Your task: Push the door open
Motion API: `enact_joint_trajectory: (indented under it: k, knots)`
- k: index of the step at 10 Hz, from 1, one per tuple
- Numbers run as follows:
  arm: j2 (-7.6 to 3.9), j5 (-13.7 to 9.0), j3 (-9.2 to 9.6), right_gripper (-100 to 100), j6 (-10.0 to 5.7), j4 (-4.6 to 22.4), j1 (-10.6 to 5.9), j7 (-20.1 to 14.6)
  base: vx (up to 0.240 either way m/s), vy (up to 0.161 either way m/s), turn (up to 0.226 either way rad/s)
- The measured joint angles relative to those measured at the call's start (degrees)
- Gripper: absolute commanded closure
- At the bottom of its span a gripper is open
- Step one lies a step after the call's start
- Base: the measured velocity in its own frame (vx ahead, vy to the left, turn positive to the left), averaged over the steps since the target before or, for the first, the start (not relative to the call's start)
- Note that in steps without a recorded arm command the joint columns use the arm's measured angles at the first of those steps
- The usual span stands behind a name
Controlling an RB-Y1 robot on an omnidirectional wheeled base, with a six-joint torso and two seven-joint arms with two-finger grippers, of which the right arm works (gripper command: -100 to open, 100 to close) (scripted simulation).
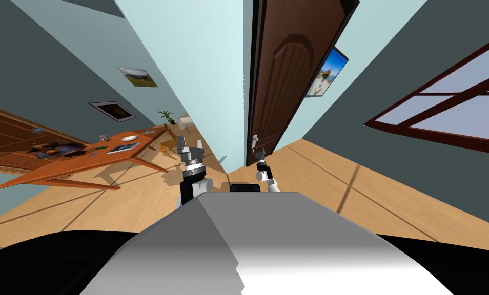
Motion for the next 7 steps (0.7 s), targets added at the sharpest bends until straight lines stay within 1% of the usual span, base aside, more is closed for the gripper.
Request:
enact_joint_trajectory:
  k: [1, 2, 3, 5, 7]
  knots:
    - [0.3, -0.87, 0.54, -100, 0.23, 0.81, -0.31, -0.45, 0.072, -0.173, 0.196]
    - [0.62, -1.78, 0.93, -100, 0.37, 2.11, -1.15, -0.96, 0.073, -0.183, 0.148]
    - [0.9, -2.64, 1.42, -100, 0.66, 2.6, -1.28, -1.34, 0.073, -0.19, 0.216]
    - [1.33, -4.48, 2.15, -100, 1.07, 4.73, -2.59, -2.43, 0.075, -0.178, 0.192]
    - [1.89, -6.0, 3.08, -100, 1.07, 6.96, -3.71, -3.54, 0.055, -0.174, 0.133]
